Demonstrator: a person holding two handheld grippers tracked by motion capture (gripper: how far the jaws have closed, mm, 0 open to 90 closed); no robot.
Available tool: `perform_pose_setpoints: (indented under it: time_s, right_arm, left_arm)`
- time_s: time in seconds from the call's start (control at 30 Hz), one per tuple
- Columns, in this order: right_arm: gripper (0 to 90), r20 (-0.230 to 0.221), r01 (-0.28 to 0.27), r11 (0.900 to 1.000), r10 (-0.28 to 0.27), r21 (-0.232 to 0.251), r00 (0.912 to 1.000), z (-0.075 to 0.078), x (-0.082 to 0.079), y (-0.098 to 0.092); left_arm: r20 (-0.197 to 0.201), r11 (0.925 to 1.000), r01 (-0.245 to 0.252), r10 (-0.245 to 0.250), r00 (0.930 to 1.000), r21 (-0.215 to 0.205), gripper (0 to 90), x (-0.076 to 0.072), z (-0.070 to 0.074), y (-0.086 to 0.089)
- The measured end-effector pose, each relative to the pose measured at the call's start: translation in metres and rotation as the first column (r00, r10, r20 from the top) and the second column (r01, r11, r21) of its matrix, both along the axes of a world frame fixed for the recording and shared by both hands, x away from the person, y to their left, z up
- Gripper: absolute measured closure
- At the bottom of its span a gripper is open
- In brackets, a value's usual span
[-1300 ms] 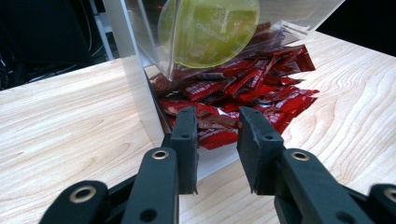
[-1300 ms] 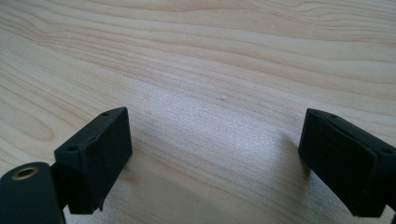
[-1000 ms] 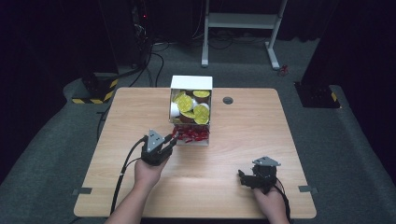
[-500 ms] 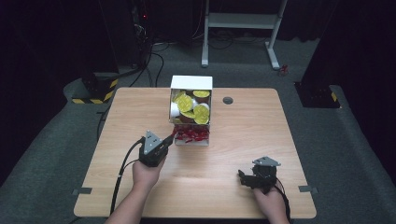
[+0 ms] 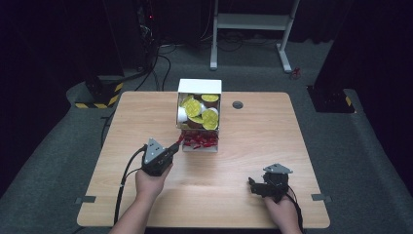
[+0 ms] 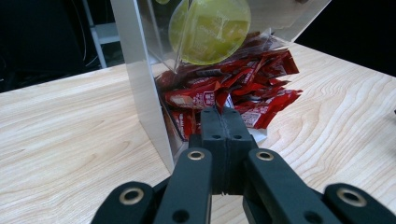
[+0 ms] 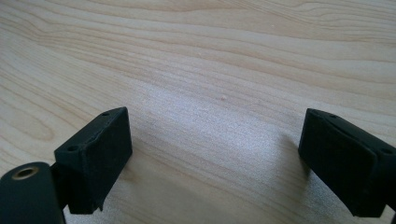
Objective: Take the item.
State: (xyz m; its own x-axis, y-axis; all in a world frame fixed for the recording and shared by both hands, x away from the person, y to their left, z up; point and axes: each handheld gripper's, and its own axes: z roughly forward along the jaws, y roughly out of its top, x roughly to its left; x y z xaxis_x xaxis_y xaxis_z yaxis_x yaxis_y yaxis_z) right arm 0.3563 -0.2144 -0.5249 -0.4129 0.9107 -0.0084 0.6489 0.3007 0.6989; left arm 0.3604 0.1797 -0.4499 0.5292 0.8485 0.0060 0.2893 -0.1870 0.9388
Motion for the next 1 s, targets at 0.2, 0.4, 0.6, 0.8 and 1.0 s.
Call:
perform_pose_setpoints:
  time_s: [0.2,0.4,0.6,0.8,1.0]
  right_arm:
    - [9.5,-0.001,-0.003,1.0,0.003,-0.002,1.0,0.0,0.0,0.0]
    - [9.5,-0.003,0.0,1.0,0.0,0.0,1.0,0.0,0.0,0.0]
    - [9.5,-0.002,0.0,1.0,0.0,0.0,1.0,0.0,0.0,0.0]
    - [9.5,-0.001,-0.002,1.0,0.002,-0.001,1.0,0.0,0.0,0.0]
    - [9.5,-0.002,-0.001,1.0,0.001,0.0,1.0,0.0,0.0,0.0]
  left_arm:
    - [0.011,0.9999,-0.003,0.003,0.9999,-0.011,89.9,-0.008,0.003,0.002]
    - [0.013,0.9987,0.015,-0.015,0.9998,-0.048,89.9,-0.012,0.006,0.004]
    - [0.02,0.9985,0.014,-0.013,0.9997,-0.052,89.9,-0.015,0.008,0.007]
    - [0.032,0.9986,0.011,-0.009,0.9994,-0.051,90.0,-0.019,0.01,0.007]
    - [0.033,0.998,0.01,-0.008,0.9994,-0.063,90.0,-0.021,0.011,0.01]
